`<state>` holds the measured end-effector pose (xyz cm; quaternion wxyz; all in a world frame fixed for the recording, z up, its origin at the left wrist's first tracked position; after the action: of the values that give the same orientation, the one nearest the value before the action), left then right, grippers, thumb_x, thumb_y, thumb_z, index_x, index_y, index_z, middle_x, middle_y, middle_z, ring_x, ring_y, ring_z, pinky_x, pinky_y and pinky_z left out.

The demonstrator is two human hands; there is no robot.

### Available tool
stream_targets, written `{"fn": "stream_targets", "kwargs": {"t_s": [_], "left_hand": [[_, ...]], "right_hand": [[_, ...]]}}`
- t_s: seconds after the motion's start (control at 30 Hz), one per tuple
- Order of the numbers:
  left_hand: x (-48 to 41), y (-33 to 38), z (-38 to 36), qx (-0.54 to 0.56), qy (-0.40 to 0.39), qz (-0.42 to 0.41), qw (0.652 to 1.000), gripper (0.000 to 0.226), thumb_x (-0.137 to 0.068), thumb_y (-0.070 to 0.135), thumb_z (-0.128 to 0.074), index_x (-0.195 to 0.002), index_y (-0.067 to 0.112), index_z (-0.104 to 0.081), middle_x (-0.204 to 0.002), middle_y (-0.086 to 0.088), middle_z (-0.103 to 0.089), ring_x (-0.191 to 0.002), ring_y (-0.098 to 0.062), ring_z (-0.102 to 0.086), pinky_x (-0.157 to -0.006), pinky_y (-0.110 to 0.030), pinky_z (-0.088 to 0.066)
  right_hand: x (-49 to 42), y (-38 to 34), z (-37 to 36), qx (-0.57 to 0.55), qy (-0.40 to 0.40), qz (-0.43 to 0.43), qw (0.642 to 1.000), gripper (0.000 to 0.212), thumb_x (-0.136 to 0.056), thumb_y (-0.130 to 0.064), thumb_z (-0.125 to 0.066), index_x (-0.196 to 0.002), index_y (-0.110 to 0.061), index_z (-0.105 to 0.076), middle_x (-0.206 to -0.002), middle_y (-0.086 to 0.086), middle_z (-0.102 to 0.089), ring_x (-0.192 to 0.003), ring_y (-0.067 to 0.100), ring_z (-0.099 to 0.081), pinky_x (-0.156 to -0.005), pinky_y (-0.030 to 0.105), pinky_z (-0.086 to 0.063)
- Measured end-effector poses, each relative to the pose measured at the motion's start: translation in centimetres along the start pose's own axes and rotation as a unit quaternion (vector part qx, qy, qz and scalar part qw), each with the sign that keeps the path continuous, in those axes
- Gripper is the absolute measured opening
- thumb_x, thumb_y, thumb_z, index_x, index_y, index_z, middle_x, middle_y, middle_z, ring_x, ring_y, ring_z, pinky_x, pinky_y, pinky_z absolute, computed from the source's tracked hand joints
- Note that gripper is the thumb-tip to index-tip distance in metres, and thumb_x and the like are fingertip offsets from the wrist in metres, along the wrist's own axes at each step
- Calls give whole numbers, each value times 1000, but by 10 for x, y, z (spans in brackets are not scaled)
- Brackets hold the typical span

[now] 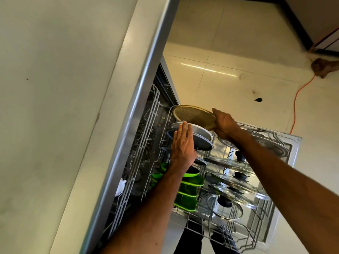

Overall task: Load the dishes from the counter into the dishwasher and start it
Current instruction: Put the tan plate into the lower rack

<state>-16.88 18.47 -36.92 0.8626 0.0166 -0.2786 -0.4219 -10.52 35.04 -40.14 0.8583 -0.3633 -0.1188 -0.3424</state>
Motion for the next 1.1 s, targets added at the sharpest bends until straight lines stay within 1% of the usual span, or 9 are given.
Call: {"fn": "stream_targets", "kwargs": {"t_s": [0.07, 0.2, 0.3, 0.43, 0.63, 0.83, 0.93, 1.0, 1.1], "left_hand": [[5, 5, 10, 4, 18, 0, 1000, 99, -86, 17, -72, -160, 6, -7, -168, -15, -2, -155, -28, -3, -127, -42, -12], [33, 25, 38, 39, 63, 1, 997, 84, -86, 9, -68, -156, 4, -22, -167, -15, -12, -154, -30, -14, -122, -41, -28], [76, 52, 63, 36, 72, -6, 997, 77, -86, 10, -65, -153, 2, -29, -166, -18, -15, -152, -31, -19, -117, -36, -32], [138, 74, 88, 73, 80, 2, 994, 63, -87, 12, -51, -147, 3, -38, -164, -18, -21, -150, -33, -26, -120, -45, -32], [227, 133, 100, 98, 79, 7, 992, 52, -89, 4, -59, -138, 9, -45, -161, -14, -25, -145, -29, -35, -109, -42, -47], [314, 235, 76, 113, 53, 53, 991, 47, -90, 8, -63, -134, 15, -49, -161, -7, -25, -145, -24, -35, -106, -43, -49], [351, 298, 61, 121, 58, 63, 989, 45, -92, 12, -61, -135, 17, -50, -157, -5, -32, -140, -24, -41, -105, -41, -49], [371, 333, 52, 131, 45, 69, 988, 43, -93, 15, -60, -135, 14, -50, -154, -8, -35, -138, -25, -43, -106, -40, -48], [400, 383, 54, 146, 44, 70, 986, 35, -89, 16, -63, -123, 14, -56, -139, -7, -46, -123, -24, -52, -94, -39, -54]], "right_hand": [[21, -3, 10, -30, 47, -7, 998, 61, -90, -9, -69, -143, 5, -44, -136, 29, -56, -124, 45, -55, -104, 48, -47], [100, -14, 32, -111, 145, -39, 982, 47, -88, 7, -56, -132, -7, -56, -124, 17, -67, -104, 28, -68, -88, 39, -59], [166, -13, 40, -108, 167, -36, 979, 46, -87, 4, -52, -131, -10, -57, -126, 14, -66, -112, 28, -64, -96, 43, -56], [244, -5, 57, -107, 151, -85, 979, 42, -90, 0, -53, -131, -11, -57, -121, 17, -67, -109, 32, -63, -93, 41, -54], [365, 12, 68, -133, 94, -98, 982, 39, -95, -6, -57, -134, -9, -54, -122, 14, -67, -108, 27, -66, -95, 37, -55], [475, 73, 88, -179, 47, -144, 972, 33, -96, -8, -55, -129, -8, -56, -111, 13, -69, -91, 19, -68, -81, 30, -58], [516, 103, 121, -179, 35, -85, 979, 28, -88, -5, -61, -115, 0, -63, -95, 17, -71, -71, 17, -71, -62, 14, -50], [534, 123, 131, -162, 14, -70, 984, 26, -81, -12, -60, -101, 2, -69, -96, 16, -72, -70, 32, -71, -62, 21, -52], [562, 144, 167, -91, 31, -59, 994, 19, -84, -11, -61, -95, 0, -72, -101, 16, -73, -68, 36, -70, -66, 36, -60]]}}
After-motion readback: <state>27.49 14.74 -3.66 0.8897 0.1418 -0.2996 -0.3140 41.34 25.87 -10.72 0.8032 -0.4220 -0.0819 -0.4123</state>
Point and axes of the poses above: each hand's wrist, its own x-axis away from the middle knuckle, its own z-axis out of the back of the hand, y = z × x, the point moved 6 cm from there along -x, towards the middle knuckle
